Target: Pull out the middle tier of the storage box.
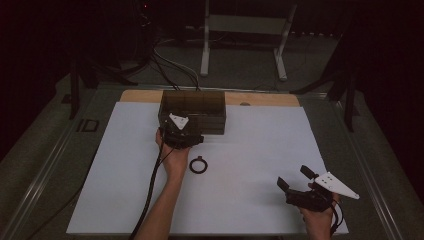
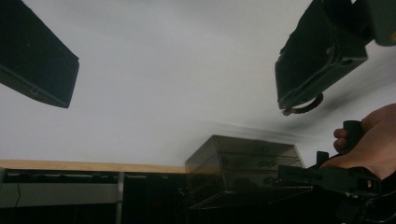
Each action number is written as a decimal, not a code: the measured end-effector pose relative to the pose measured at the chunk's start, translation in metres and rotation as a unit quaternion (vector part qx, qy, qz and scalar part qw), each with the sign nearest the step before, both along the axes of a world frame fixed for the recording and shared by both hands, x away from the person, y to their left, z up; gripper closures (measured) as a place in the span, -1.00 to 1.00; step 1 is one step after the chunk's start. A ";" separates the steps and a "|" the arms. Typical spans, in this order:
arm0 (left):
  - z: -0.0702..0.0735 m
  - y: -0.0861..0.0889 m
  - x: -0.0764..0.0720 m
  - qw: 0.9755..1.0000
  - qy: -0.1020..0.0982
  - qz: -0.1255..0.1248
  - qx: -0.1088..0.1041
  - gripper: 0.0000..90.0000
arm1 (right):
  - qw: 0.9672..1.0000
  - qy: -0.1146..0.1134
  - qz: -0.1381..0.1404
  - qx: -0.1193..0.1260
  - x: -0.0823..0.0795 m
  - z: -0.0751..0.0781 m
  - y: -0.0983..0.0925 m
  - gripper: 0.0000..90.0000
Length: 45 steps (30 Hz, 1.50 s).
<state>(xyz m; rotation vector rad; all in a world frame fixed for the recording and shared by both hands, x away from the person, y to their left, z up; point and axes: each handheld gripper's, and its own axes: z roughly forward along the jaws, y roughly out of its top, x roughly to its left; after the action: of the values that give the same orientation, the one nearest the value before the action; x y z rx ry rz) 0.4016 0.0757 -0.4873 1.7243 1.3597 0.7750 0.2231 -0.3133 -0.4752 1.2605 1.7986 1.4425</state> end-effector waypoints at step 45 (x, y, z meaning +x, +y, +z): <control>-0.015 -0.030 0.005 0.998 0.015 0.061 0.021 -0.25 | 1.000 -0.002 0.003 0.001 0.000 0.000 0.001 -1.00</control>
<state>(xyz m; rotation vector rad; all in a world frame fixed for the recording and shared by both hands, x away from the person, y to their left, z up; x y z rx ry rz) 0.4063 0.0455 -0.5020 1.7046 1.4897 0.8525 0.2228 -0.3126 -0.4750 1.2544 1.8007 1.4487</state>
